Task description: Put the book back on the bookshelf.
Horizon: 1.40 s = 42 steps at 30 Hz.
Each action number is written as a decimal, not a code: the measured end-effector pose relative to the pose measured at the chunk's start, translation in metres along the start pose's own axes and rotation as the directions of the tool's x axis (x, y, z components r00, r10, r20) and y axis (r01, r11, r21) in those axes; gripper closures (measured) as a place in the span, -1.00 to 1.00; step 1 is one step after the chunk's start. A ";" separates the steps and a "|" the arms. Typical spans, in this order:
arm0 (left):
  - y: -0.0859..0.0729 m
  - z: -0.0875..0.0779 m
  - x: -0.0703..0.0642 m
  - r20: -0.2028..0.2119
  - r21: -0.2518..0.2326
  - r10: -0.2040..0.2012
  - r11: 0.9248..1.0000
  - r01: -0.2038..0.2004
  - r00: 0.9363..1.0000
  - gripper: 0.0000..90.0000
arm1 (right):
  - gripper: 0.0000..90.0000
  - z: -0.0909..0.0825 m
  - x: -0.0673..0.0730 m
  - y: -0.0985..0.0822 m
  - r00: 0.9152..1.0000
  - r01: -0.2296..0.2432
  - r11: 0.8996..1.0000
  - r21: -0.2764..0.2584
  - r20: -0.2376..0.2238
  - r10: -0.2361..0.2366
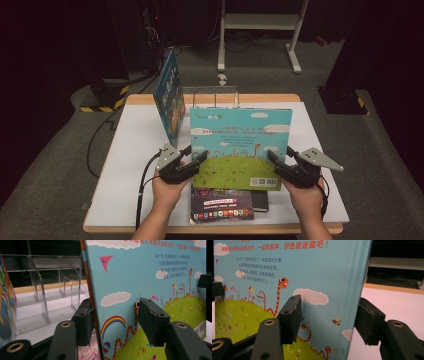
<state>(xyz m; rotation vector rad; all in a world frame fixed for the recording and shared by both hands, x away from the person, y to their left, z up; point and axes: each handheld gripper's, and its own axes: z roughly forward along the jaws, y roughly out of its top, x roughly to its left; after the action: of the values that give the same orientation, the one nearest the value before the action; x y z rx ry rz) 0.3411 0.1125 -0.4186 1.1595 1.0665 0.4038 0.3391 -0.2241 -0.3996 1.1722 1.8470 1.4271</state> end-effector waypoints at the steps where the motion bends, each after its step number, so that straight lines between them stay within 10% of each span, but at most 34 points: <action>1: 0.000 0.000 -0.001 0.001 -0.006 0.002 1.000 -0.002 1.000 0.08 | -0.06 0.000 0.000 0.000 1.000 0.000 1.000 -0.005 0.003 0.000; 42: 0.019 0.038 0.007 -0.007 -0.049 0.127 0.991 -0.127 0.992 0.11 | 0.00 0.018 -0.011 0.023 0.997 0.047 0.995 -0.090 0.068 -0.041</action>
<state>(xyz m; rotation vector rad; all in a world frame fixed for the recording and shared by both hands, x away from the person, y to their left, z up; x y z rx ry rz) 0.3812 0.1042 -0.4048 1.1867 0.9842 0.5294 0.3666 -0.2229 -0.3843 1.1135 1.7334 1.4168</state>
